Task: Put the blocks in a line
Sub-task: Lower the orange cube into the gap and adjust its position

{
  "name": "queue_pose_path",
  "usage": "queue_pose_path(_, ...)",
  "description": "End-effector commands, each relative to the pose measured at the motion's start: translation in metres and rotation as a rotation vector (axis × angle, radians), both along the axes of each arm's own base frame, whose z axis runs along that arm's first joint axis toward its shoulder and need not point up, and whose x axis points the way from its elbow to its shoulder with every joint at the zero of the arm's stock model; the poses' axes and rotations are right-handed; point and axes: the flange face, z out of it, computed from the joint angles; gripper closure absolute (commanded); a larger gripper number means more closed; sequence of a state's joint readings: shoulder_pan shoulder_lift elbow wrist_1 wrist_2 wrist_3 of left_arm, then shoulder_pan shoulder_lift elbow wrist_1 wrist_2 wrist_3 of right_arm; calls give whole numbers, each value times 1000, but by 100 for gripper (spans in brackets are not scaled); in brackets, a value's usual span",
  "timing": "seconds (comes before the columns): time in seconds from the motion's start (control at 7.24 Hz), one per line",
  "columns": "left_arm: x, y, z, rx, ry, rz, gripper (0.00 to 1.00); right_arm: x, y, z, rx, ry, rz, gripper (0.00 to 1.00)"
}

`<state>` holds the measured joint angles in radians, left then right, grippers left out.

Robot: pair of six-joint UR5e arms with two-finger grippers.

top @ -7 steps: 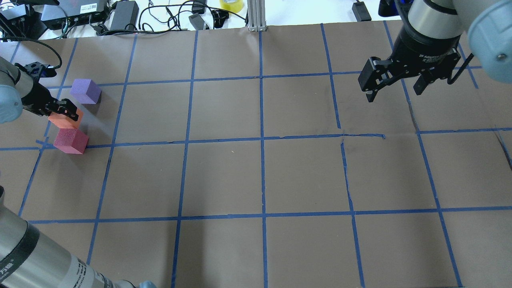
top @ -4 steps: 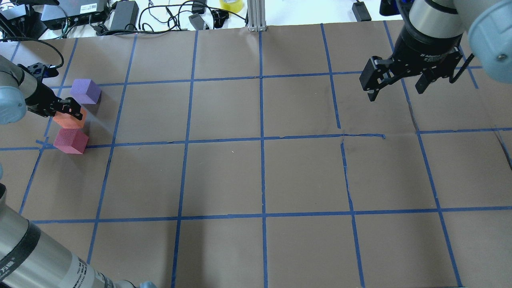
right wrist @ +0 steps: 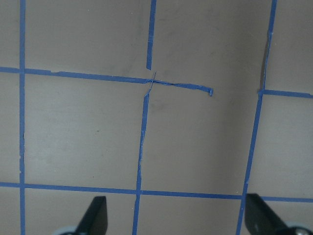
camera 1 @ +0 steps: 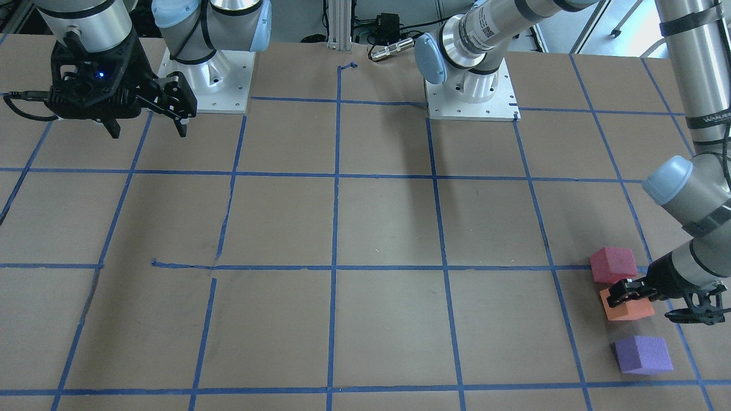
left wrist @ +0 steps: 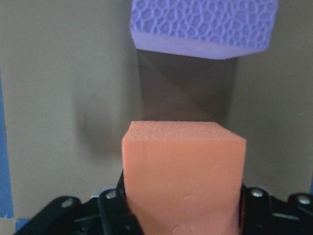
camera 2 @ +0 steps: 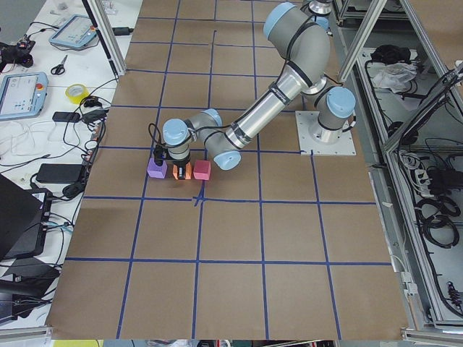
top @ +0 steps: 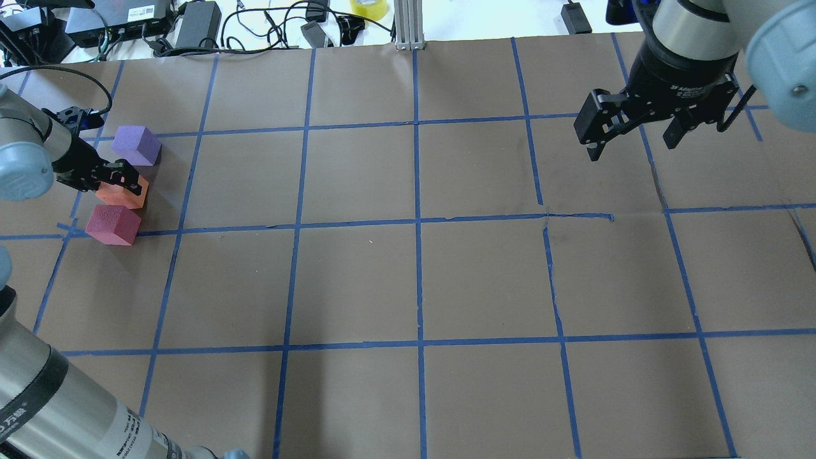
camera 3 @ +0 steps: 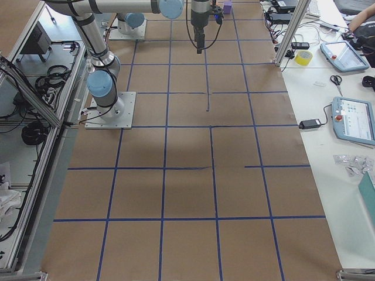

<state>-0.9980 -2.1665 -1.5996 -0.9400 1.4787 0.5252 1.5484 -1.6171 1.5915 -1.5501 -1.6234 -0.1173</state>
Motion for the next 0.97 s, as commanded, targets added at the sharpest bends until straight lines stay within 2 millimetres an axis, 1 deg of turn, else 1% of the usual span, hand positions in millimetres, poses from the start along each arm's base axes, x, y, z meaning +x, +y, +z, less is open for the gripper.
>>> queue_pose_path(0.0,-12,-6,1,-6,-5,-8,100,1,0,2,-4,-2,-4,0)
queue_pose_path(0.14,-19,-8,1,-6,-5,1,100,2,0,2,-5,-13,-9,0)
queue_pose_path(0.28,-20,-10,0,-17,-12,-20,100,2,1,2,-5,-11,-9,0)
queue_pose_path(0.41,-16,-12,2,-44,-33,-86,100,1,1,1,-2,-10,-9,0)
queue_pose_path(0.83,-14,-14,5,-61,-47,-98,100,2,1,1,-4,-17,-10,0)
